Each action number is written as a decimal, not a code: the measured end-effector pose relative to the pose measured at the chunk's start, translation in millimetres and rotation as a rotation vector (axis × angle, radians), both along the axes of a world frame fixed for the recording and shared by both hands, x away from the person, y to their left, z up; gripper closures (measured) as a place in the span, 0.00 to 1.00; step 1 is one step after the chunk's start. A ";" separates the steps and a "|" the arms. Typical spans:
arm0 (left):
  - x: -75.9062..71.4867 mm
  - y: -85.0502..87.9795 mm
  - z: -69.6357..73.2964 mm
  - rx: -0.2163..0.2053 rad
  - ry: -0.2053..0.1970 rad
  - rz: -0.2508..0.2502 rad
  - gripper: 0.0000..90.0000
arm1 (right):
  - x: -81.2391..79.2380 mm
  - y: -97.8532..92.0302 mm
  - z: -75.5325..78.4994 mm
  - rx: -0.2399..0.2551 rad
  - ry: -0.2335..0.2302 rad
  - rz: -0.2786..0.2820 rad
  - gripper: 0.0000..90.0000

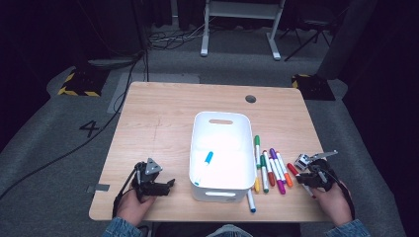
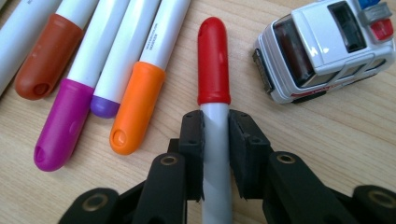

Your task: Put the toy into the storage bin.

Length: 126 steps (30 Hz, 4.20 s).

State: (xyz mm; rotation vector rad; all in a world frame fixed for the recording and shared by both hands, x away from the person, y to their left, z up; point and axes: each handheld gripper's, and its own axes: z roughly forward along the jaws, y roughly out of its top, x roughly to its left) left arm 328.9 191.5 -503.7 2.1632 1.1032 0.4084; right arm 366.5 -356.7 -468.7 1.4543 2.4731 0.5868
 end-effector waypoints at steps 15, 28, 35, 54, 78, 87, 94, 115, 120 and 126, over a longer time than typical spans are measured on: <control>0.0 0.0 0.0 0.000 0.000 0.000 0.17 | -1.9 -3.0 13.3 0.081 -0.027 -0.005 0.86; 0.0 0.0 0.0 0.000 0.000 0.000 0.17 | -6.4 5.9 56.2 0.176 -0.123 0.055 0.86; -0.3 0.2 0.1 0.001 0.000 -0.002 0.17 | -4.1 21.5 84.1 0.205 -0.169 0.116 0.86; -2.5 0.6 -0.3 -0.004 0.010 0.011 0.16 | 1.0 70.3 126.8 0.256 -0.213 0.266 0.86; 0.6 -1.1 -0.9 0.032 0.031 0.002 0.00 | -7.0 139.0 159.2 0.291 -0.210 0.439 0.86; 0.5 -1.2 -1.1 0.032 0.028 0.004 0.00 | -10.4 165.4 161.1 0.301 -0.198 0.512 0.86; 0.6 -1.1 -0.9 0.033 0.031 0.002 0.00 | -14.0 182.1 158.4 0.316 -0.180 0.553 0.86; 0.6 -1.2 -1.1 0.033 0.028 0.003 0.00 | -15.2 207.7 128.2 0.290 -0.076 0.607 0.86; 0.6 -1.1 -0.9 0.033 0.031 0.002 0.00 | -15.3 210.5 121.8 0.274 -0.061 0.620 0.86; 0.6 -1.1 -0.9 0.033 0.031 0.002 0.00 | -15.7 216.2 114.0 0.246 -0.030 0.621 0.86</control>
